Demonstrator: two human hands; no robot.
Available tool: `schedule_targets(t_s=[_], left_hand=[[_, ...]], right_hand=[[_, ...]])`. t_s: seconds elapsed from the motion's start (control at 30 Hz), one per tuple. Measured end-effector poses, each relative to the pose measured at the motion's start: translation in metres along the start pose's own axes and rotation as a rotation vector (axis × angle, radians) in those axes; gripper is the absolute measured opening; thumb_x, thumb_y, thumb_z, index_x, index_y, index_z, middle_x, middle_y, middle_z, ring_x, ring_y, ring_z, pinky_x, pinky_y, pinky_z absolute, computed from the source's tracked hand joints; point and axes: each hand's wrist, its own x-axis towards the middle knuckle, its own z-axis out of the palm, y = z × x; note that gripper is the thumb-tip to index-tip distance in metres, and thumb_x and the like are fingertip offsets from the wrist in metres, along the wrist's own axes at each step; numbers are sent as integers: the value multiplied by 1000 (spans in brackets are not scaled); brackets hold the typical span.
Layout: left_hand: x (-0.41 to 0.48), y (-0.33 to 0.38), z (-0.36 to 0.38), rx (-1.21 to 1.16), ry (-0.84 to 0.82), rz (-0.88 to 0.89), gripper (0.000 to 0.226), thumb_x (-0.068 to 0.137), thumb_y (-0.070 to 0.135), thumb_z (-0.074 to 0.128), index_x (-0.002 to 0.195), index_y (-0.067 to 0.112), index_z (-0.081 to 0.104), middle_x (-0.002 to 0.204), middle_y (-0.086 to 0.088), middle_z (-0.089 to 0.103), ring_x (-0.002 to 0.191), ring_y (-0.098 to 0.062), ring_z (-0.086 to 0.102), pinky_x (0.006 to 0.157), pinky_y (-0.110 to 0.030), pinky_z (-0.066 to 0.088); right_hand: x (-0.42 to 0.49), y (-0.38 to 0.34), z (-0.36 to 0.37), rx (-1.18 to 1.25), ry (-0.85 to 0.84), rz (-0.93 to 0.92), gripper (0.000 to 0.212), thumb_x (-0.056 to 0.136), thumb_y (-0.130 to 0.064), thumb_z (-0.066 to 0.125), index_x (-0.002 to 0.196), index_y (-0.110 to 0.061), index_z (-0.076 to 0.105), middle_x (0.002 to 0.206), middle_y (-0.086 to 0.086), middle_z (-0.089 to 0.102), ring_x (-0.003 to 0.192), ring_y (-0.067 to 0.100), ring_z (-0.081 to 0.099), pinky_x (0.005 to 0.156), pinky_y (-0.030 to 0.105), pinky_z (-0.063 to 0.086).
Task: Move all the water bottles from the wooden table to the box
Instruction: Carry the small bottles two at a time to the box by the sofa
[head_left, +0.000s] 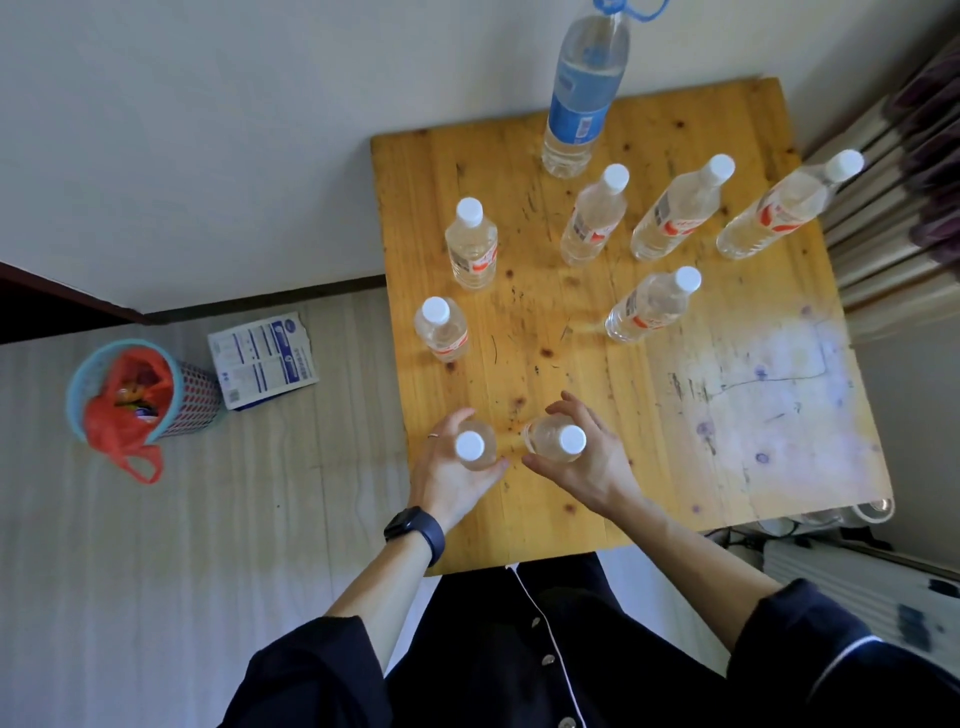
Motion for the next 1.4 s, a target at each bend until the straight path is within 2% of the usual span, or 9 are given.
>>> schedule_targets(t_s=[0.1,0.27,0.43,0.57,0.73,0.83,0.97,1.17,1.4], left_hand=[[6,3,-5,12,-17,-23,55,66,42,85,109,45,51,104,19,64,96,-8,62,66,-12,43],[16,10,-12,41,-29,3,49,66,41,83,102,42,50,98,13,65,86,-13,62,63,-27,50],[16,19,-13,91,-79,21,47,62,42,79,99,41,51,91,13,66,82,-14,63,61,-32,53],[3,30,-6,176,-146,120,47,64,44,78,102,41,50,86,12,66,77,-16,61,52,-24,40],[-24,65,35,281,-358,318,51,65,49,77,107,42,50,95,10,65,85,-20,62,61,-30,48],[-52,95,77,342,-500,502,51,70,42,79,112,37,52,101,10,64,97,-21,59,69,-26,41],[-119,134,140,415,-691,781,55,72,36,83,118,26,55,110,5,68,101,-23,63,73,-29,46],[-277,169,217,397,-942,1095,53,66,42,84,109,35,55,94,20,64,85,-8,60,71,-22,45],[-495,174,297,369,-1232,1268,50,62,46,81,102,41,52,83,20,67,78,-6,63,73,-27,55]], right_hand=[[4,-4,4,-70,-18,15,69,66,-58,83,120,-41,44,111,-22,58,95,14,62,74,23,49],[3,-6,15,-81,100,99,64,65,-57,82,114,-40,44,103,-15,60,84,15,62,67,28,50],[-14,-10,37,105,242,213,54,65,-48,77,108,-43,44,94,-14,65,75,1,61,50,10,37],[-48,-3,34,184,369,279,50,68,-49,79,107,-43,46,86,-14,67,72,3,63,55,26,49],[-126,33,10,288,630,433,50,65,-57,76,105,-47,48,84,-14,69,73,4,65,57,33,56],[-188,57,-8,346,831,560,50,63,-60,76,102,-47,47,80,-13,68,66,5,64,53,30,53],[-292,85,-24,348,1203,700,51,60,-59,78,100,-45,49,79,-26,65,73,-7,62,60,18,47],[-472,118,-25,276,1695,885,57,56,-67,69,102,-36,53,77,-21,62,74,16,63,67,25,45],[-678,142,9,235,1899,1077,59,60,-62,73,107,-33,54,84,-10,66,78,24,62,68,30,48]])
